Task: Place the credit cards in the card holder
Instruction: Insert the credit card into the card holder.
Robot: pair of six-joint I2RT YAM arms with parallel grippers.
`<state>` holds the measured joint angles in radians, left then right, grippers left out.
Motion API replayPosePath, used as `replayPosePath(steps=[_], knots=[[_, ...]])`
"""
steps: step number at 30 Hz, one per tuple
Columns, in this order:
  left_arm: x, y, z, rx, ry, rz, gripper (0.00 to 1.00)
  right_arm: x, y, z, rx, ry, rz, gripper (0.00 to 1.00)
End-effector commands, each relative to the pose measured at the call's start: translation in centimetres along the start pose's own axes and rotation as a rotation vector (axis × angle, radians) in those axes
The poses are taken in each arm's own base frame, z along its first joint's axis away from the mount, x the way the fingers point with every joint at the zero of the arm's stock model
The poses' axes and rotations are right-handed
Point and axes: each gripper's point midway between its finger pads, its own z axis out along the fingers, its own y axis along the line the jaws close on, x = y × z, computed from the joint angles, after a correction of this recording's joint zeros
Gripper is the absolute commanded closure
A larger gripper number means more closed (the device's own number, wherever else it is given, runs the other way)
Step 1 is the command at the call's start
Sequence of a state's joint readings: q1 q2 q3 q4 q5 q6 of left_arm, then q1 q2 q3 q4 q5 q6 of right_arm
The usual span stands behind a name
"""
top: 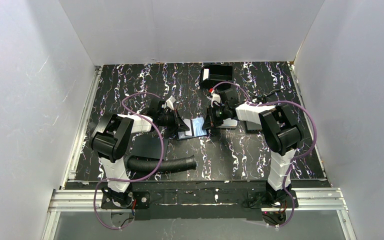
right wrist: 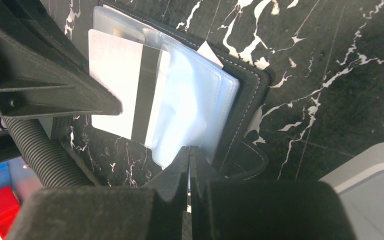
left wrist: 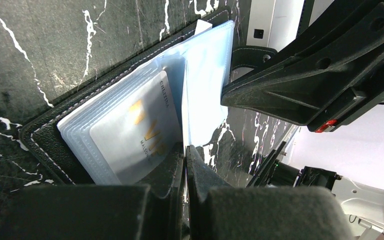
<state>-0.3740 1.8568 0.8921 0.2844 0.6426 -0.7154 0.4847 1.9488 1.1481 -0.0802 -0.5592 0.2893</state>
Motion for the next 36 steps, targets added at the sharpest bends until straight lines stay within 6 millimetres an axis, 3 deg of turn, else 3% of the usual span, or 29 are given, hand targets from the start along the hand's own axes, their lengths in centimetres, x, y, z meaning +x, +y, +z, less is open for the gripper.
replayPosePath(steps=[1, 22, 36], knots=[[-1.4, -0.9, -0.8, -0.005, -0.05, 0.013, 1.0, 1.5, -0.8, 0.6, 0.011, 0.037, 0.022, 0.93], [-1.8, -0.2, -1.1, -0.029, -0.06, 0.051, 1.0, 1.6, -0.7, 0.4, 0.007, 0.04, 0.02, 0.93], [-1.4, -2.1, -0.1, 0.115, -0.014, -0.023, 1.0, 1.6, -0.5, 0.5, -0.004, 0.04, 0.025, 0.93]])
